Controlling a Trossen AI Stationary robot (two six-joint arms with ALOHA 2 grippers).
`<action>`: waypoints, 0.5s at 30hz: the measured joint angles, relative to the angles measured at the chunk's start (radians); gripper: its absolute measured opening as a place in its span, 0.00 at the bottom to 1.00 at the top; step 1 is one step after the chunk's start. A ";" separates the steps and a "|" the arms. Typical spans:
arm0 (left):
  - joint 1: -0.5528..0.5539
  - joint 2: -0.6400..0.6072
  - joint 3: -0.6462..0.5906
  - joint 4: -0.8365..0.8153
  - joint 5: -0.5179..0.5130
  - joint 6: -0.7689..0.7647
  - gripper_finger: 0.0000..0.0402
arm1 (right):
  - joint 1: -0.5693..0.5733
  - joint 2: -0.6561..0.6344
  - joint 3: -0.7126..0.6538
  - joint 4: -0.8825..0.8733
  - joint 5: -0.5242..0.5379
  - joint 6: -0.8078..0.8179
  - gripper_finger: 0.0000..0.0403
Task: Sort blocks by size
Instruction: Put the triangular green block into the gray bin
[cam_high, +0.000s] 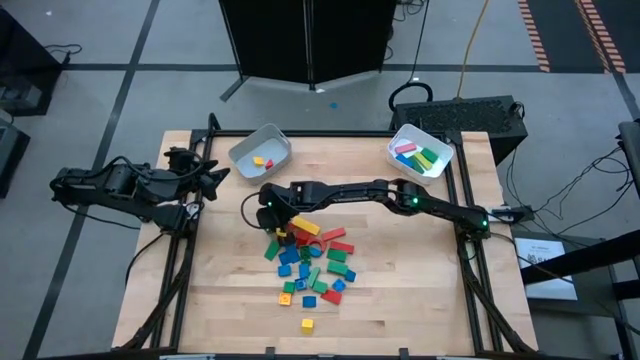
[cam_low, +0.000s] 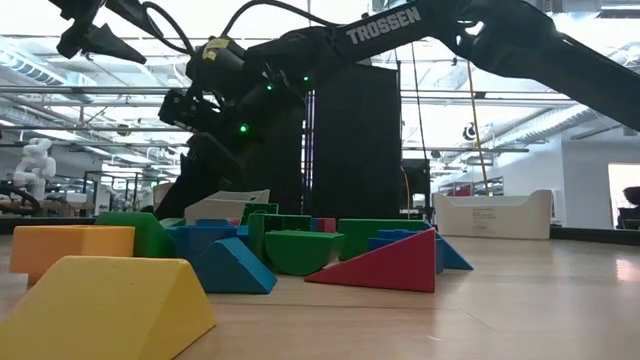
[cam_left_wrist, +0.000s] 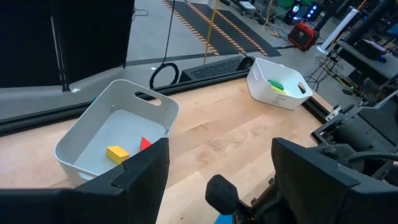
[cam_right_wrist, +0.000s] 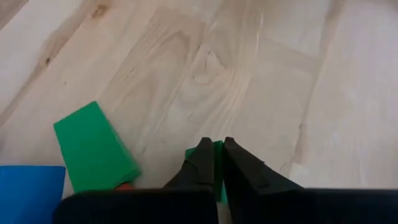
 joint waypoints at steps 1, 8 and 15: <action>0.000 0.000 0.000 0.000 0.000 0.000 0.70 | 0.000 -0.009 -0.001 -0.005 0.004 0.005 0.01; 0.000 0.000 -0.001 0.000 0.000 0.000 0.70 | -0.031 -0.098 -0.003 0.002 0.063 0.006 0.00; 0.000 0.000 -0.001 0.000 0.000 0.000 0.70 | -0.111 -0.149 -0.002 0.146 0.137 0.016 0.00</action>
